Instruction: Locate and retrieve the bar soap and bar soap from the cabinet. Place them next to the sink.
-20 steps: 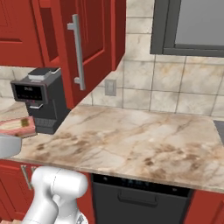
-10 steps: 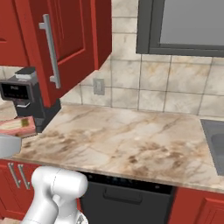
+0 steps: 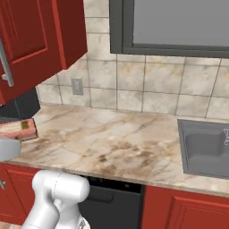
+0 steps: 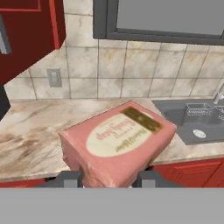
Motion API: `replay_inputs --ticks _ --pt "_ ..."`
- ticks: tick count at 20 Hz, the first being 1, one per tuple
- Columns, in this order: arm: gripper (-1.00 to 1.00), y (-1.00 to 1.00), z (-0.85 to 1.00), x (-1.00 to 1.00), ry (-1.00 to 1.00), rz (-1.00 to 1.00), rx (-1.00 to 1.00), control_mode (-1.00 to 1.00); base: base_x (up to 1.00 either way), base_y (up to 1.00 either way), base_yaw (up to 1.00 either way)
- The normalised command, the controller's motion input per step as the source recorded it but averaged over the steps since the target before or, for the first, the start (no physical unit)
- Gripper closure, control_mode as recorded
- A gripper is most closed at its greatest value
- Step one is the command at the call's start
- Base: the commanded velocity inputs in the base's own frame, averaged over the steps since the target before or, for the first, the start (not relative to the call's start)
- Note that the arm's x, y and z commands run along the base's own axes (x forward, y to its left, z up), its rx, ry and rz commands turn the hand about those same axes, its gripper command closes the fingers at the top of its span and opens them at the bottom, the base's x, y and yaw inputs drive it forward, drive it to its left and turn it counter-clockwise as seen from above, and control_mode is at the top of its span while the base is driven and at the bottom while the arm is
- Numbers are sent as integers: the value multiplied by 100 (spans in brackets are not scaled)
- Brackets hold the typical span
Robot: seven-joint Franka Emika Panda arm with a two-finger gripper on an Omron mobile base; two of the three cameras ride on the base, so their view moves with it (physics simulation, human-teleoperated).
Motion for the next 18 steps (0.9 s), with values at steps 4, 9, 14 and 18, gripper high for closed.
replay_inputs --ticks 4,9,14,18 --pt "100 0 0 0 0 0 0 100 5 -79 0" --pt "100 0 0 0 0 0 0 100 4 -73 0" --pt "100 0 0 0 0 0 0 100 2 -46 -1" --pt "100 0 0 0 0 0 0 100 10 -3 0"
